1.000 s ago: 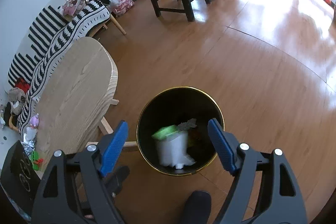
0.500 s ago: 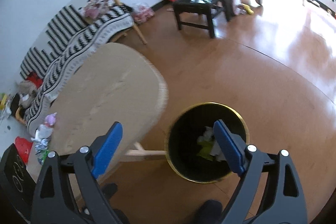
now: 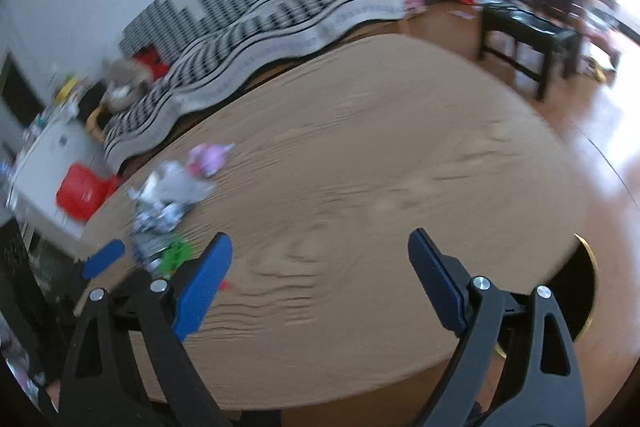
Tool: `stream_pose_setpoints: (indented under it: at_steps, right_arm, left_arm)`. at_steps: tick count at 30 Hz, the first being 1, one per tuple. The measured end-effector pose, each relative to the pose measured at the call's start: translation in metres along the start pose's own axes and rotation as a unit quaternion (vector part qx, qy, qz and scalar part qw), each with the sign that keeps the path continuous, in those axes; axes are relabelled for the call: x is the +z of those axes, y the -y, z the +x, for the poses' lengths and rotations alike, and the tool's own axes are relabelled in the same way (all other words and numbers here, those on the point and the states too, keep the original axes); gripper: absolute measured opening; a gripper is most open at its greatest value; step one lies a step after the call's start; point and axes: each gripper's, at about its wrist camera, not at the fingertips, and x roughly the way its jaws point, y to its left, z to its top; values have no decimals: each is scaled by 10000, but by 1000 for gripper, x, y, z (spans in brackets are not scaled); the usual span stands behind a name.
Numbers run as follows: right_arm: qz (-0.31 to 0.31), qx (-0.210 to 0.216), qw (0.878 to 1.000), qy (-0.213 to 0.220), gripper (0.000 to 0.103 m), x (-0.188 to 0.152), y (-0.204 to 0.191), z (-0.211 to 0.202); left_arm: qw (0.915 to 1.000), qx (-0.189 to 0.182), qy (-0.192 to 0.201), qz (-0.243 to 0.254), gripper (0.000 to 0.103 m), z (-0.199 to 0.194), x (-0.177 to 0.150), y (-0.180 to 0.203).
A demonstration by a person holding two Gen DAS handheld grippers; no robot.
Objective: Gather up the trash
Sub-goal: 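Grasp the blue cloth with the left tool while the right tool grasps the red ribbon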
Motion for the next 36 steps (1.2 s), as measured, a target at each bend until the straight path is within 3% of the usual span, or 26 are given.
stream_pose_setpoints:
  at_steps: [4, 11, 14, 17, 25, 27, 32, 36]
  right_arm:
    - [-286, 318, 9988, -242, 87, -2, -52, 35]
    - [-799, 738, 9913, -737, 86, -18, -117, 83]
    - [-1329, 782, 9822, -1074, 84, -31, -143, 103]
    - [-1994, 531, 9711, -1201, 80, -47, -159, 112]
    - [-2882, 230, 9482, -1315, 79, -70, -165, 136]
    - [-3004, 183, 9442, -1340, 72, -73, -165, 142]
    - [-3162, 83, 9406, -1236, 68, -77, -166, 157]
    - [-3168, 163, 9411, -1166, 39, -75, -170, 160]
  left_arm:
    - [9986, 474, 37, -251, 90, -14, -8, -61]
    - [9945, 861, -287, -519, 90, -14, -33, -137]
    - [9937, 855, -461, -565, 90, -8, -43, -151]
    - [9937, 819, -510, -568, 90, -5, -48, -155]
    - [9921, 174, -646, -1066, 90, 23, -43, -149]
    - [9906, 164, -775, -1119, 90, 35, -43, -147]
    - [9849, 241, -1018, -1377, 90, 59, -44, -148]
    - [9851, 443, -899, -1398, 90, 69, -39, -148]
